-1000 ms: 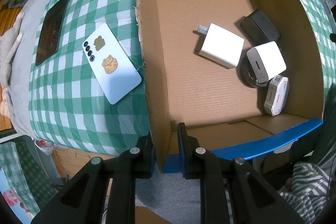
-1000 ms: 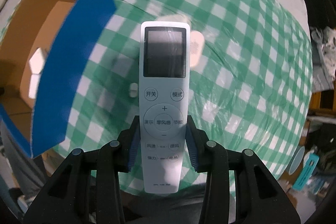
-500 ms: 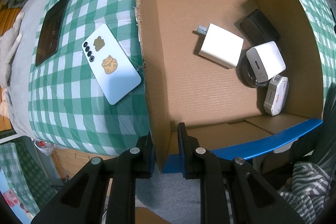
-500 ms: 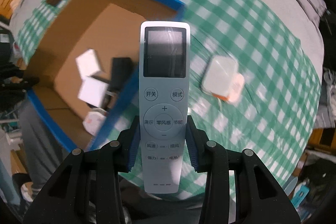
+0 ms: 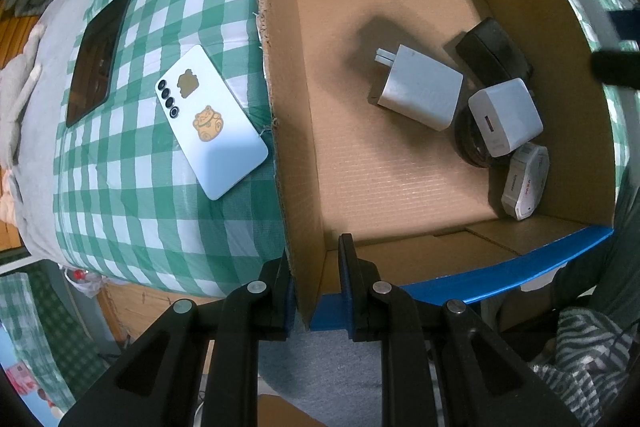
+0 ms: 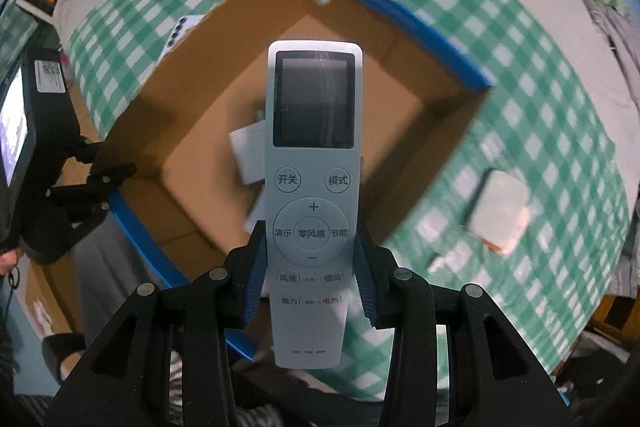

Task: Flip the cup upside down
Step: 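Lower the white remote into the box and open the right gripper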

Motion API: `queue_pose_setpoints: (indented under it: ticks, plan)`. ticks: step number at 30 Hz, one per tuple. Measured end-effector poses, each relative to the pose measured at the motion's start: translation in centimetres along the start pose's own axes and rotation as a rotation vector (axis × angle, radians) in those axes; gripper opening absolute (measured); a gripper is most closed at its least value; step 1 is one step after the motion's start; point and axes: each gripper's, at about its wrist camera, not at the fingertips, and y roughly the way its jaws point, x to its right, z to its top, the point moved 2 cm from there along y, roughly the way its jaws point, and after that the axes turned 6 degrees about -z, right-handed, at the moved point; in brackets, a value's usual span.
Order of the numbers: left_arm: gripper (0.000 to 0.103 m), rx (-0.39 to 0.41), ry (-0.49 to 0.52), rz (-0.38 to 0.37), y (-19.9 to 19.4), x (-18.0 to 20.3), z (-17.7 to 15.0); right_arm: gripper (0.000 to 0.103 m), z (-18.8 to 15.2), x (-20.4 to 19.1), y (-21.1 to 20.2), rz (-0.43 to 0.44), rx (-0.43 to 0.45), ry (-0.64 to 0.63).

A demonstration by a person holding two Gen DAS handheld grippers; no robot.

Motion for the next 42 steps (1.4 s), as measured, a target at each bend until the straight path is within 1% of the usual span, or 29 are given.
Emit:
queue_pose_setpoints:
  ticks: [3,9,15,20,22,24,25,26,30,34,39,42]
  plan:
    - [0.017,0.000,0.000,0.002,0.1,0.1,0.1,0.040,0.3,-1.5,1.2,0.017,-0.026,-0.014]
    - [0.017,0.001,0.001,-0.001,0.1,0.1,0.0,0.040,0.7,-3.4,3.7,0.020,-0.066,-0.032]
    - [0.017,0.003,0.003,-0.002,0.1,0.1,0.1,0.039,0.2,-4.1,6.1,0.015,-0.099,-0.037]
    - [0.017,0.001,0.003,-0.006,0.2,0.1,0.2,0.040,-0.3,-4.3,6.9,0.011,-0.111,-0.043]
    - [0.017,0.003,0.003,-0.004,0.1,0.1,0.2,0.040,-0.3,-4.6,6.7,0.005,-0.098,-0.053]
    - [0.017,0.002,0.002,-0.003,0.1,0.1,0.2,0.049,-0.2,-4.7,6.2,-0.011,-0.081,-0.050]
    - [0.017,0.004,0.004,-0.002,0.1,0.1,0.2,0.056,-0.2,-4.5,5.8,-0.010,-0.070,-0.049]
    - [0.017,0.004,0.005,-0.002,0.2,0.2,0.2,0.060,-0.2,-4.5,5.4,-0.008,-0.054,-0.047]
    - [0.017,0.004,0.005,-0.003,0.2,0.0,0.2,0.060,-0.1,-4.8,4.0,-0.024,-0.025,-0.065]
    - [0.017,0.004,0.005,-0.002,0.2,0.0,0.2,0.061,-0.3,-4.6,2.8,-0.020,-0.008,-0.070]
    - [0.017,0.005,0.005,-0.003,0.2,0.0,0.2,0.062,-0.7,-3.8,1.6,-0.032,0.014,-0.057]
    - [0.017,0.005,0.004,-0.003,0.2,0.0,0.2,0.062,-0.9,-2.5,0.9,-0.045,0.022,-0.041]
